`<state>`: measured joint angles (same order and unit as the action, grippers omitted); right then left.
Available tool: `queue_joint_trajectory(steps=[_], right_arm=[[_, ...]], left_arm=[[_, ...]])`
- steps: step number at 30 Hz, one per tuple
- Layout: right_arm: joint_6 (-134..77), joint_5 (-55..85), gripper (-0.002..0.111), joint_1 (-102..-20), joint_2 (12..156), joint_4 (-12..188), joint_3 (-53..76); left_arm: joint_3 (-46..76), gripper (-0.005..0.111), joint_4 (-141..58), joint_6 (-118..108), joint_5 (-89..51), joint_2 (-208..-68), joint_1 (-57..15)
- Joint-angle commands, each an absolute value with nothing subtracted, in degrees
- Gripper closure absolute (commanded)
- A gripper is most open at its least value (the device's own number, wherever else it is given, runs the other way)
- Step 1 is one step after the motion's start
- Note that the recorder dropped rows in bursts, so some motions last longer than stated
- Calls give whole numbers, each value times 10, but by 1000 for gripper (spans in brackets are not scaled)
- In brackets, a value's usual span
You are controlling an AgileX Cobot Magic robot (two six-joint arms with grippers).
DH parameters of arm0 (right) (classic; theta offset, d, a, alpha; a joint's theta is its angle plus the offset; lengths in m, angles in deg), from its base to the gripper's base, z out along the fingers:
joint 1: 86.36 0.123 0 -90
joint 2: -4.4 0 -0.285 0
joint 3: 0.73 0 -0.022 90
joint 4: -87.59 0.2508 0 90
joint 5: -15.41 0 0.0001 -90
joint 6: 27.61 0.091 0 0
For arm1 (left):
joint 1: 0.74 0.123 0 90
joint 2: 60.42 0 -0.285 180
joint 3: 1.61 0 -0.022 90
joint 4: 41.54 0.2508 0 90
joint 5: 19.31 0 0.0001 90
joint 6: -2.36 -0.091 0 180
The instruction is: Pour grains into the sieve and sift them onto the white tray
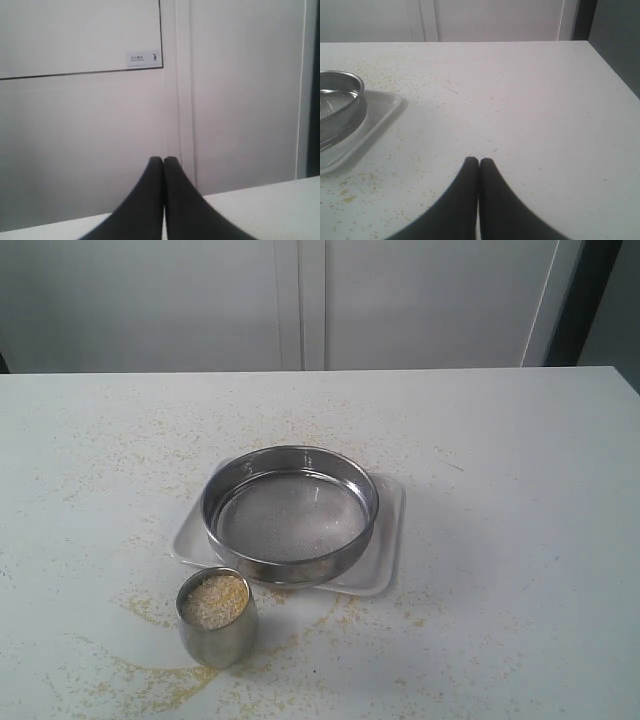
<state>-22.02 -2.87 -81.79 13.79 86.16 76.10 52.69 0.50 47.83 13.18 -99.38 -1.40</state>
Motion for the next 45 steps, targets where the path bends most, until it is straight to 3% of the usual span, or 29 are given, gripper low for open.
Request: queue_joint_trajectory(steps=[1,7,17,35,37,40,43,45], right_arm=[[-217,-25,108,-817,134,861,765],[-217,-25,108,-817,134,861,765],[-217,-25,108,-817,134,861,765],[-217,-25,108,-817,134,861,765],[-217,-25,108,-817,134,861,765],[-217,-25,108,-817,134,861,765],[-217,-25,108,-817,134,861,765],[-217,-25,108,-817,134,861,765]], left_arm=[[522,107,77,531,171,-1028,-13],[522,107,153,545,172,-1062,-36],[524,107,155,534,103,-1091,-139],[589,105,203,483,391,-1263,-164],[589,97,220,473,409,-1285,-164],[589,72,220,473,429,-1308,-164],[589,34,218,473,427,-1325,-164],[589,17,202,473,426,-1340,-164]])
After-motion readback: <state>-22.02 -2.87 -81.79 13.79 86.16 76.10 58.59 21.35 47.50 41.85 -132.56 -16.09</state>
